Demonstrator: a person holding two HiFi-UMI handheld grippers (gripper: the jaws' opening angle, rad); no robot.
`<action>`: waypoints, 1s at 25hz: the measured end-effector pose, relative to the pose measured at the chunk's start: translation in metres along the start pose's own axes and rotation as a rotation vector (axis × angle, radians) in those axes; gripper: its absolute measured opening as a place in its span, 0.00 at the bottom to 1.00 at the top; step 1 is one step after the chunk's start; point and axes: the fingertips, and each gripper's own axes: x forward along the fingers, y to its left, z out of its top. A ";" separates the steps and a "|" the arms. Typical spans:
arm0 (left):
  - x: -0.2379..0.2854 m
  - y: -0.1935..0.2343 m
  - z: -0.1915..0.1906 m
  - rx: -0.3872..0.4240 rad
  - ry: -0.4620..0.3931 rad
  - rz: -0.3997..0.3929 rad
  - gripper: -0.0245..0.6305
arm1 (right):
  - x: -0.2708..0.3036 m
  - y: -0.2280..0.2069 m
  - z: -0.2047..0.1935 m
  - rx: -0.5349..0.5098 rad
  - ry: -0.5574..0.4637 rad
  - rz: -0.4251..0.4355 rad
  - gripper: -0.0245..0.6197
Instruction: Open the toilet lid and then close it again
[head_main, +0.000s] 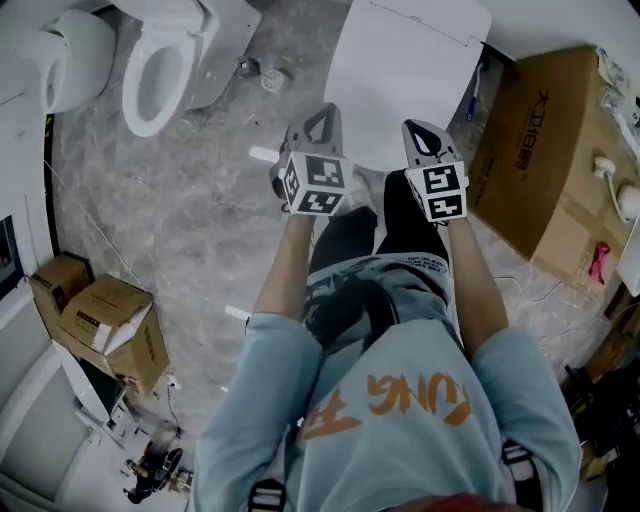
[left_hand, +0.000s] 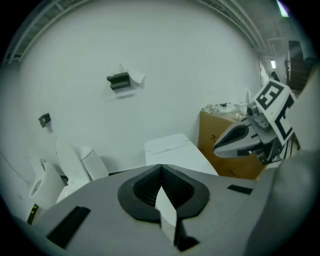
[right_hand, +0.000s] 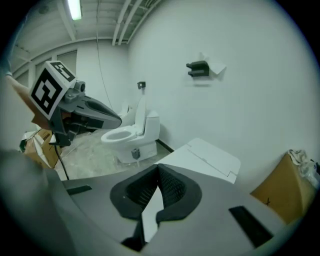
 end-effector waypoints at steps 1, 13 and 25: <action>-0.008 0.005 0.016 -0.013 -0.033 0.014 0.08 | -0.004 -0.004 0.016 -0.001 -0.036 -0.016 0.06; -0.084 0.060 0.174 -0.127 -0.360 0.158 0.08 | -0.075 -0.051 0.199 0.048 -0.373 -0.163 0.06; -0.148 0.060 0.304 -0.147 -0.645 0.185 0.08 | -0.186 -0.100 0.310 0.053 -0.665 -0.346 0.06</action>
